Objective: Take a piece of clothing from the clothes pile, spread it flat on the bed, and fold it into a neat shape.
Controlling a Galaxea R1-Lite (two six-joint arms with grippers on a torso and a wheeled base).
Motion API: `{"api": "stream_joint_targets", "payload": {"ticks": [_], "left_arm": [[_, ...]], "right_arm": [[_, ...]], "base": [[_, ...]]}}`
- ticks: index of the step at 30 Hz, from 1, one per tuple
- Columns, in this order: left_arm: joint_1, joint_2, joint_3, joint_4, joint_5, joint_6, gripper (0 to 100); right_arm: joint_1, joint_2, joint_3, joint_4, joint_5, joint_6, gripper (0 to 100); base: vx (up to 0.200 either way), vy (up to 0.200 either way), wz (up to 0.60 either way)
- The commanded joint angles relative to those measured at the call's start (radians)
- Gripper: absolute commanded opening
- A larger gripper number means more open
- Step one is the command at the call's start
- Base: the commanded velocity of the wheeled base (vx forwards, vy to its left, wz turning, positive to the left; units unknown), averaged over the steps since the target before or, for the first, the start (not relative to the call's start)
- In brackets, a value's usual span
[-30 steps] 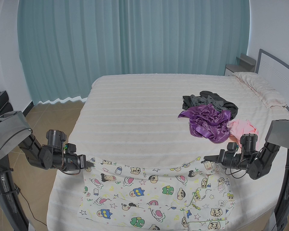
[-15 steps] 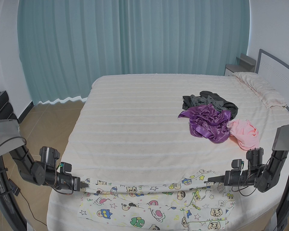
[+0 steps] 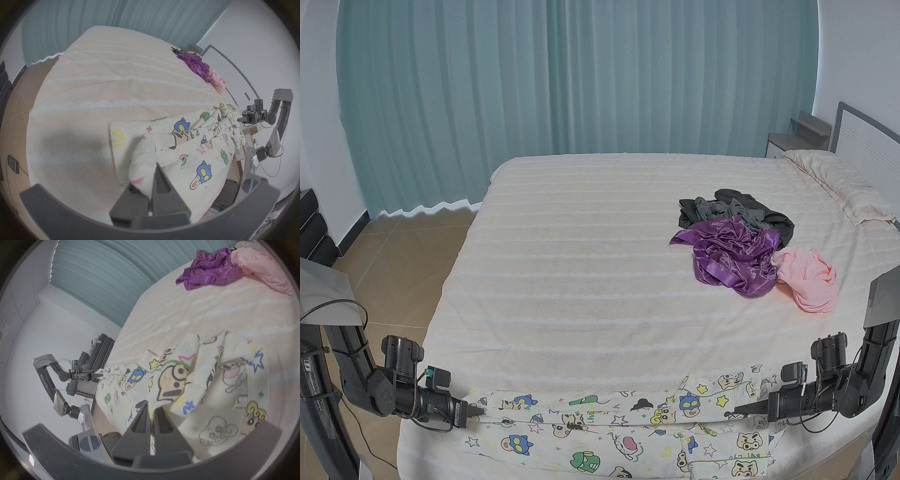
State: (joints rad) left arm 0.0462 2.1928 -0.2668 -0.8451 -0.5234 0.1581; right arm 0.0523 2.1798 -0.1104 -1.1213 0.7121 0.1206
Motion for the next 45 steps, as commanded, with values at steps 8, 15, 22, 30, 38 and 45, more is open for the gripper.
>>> {"api": "stream_joint_targets", "payload": {"ticks": [8, 15, 22, 30, 38, 45], "left_arm": [[0.0, 0.065, 0.038, -0.046, 0.006, 0.001, 100], [0.012, 0.047, 0.067, -0.049, -0.058, -0.014, 100], [0.119, -0.041, 0.103, -0.049, -0.136, -0.015, 100], [0.282, -0.107, 0.127, -0.049, -0.293, -0.147, 100], [0.267, -0.252, 0.129, -0.049, -0.349, -0.52, 100], [0.247, -0.284, 0.13, -0.049, -0.356, -0.709, 100]], "right_arm": [[-0.016, 0.143, 0.048, -0.086, -0.085, -0.131, 100], [-0.034, 0.121, 0.103, -0.213, -0.042, -0.056, 100], [-0.063, 0.091, 0.11, -0.244, -0.043, 0.024, 100], [-0.058, 0.035, 0.11, -0.232, -0.053, 0.103, 100], [-0.019, 0.054, 0.11, -0.201, -0.088, 0.109, 100], [0.044, 0.135, 0.11, -0.275, -0.172, 0.099, 100]], "base": [[0.0, 0.0, 0.0], [0.0, 0.0, 0.0], [0.0, 0.0, 0.0], [0.0, 0.0, 0.0], [0.0, 0.0, 0.0], [0.0, 0.0, 0.0]]}}
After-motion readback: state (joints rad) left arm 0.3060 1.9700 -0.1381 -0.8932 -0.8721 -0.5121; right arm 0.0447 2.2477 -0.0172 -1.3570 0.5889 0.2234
